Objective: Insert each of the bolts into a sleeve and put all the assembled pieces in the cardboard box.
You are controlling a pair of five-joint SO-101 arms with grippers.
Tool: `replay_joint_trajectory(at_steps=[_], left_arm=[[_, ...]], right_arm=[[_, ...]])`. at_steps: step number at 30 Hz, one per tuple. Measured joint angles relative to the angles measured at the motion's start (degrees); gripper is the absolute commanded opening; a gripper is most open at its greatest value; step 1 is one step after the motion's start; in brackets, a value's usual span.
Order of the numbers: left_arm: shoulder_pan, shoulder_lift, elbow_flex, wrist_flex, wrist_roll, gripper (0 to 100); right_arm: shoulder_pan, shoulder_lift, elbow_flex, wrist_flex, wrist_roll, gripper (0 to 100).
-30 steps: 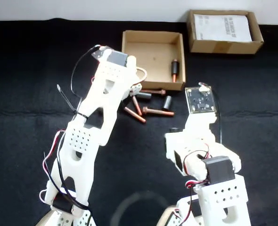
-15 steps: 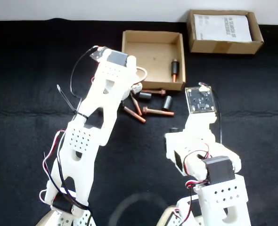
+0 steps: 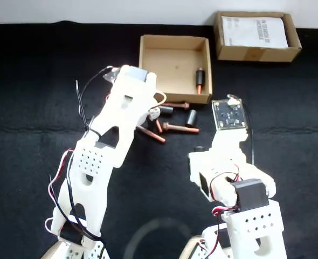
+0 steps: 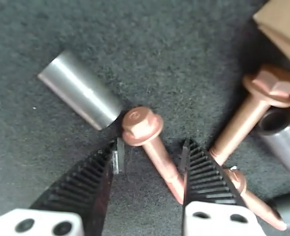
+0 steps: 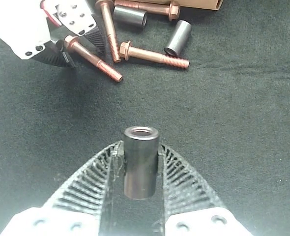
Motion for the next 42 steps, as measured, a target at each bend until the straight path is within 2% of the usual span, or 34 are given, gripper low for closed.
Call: replay_joint_trajectory(at_steps=[3,13,16,26,31,42], left_arm=[[0.1,0.0,0.0,-0.8,0.0,1],[0.1,0.2,0.9,-1.1,0.0,1],[0.1,0.4,-0.4,-1.4,-3.3,1],[-0.1,0.6,-15.9,0.9,-20.0,1],[-0.1,-0.9,-17.7,1.0,-26.2,1],[-0.1,-9.8,-17.7,1.3,-31.5,1]], right_arm=[[0.0,0.0,0.0,0.0,0.0,0.7],[0.0,0.0,0.0,-0.3,0.0,0.7],[0.0,0.0,1.6,-2.6,0.0,0.7],[1.7,0.0,17.8,-24.4,0.0,0.7],[1.7,0.0,24.7,-36.8,0.0,0.7],[1.6,0.0,34.8,-60.0,0.0,0.7]])
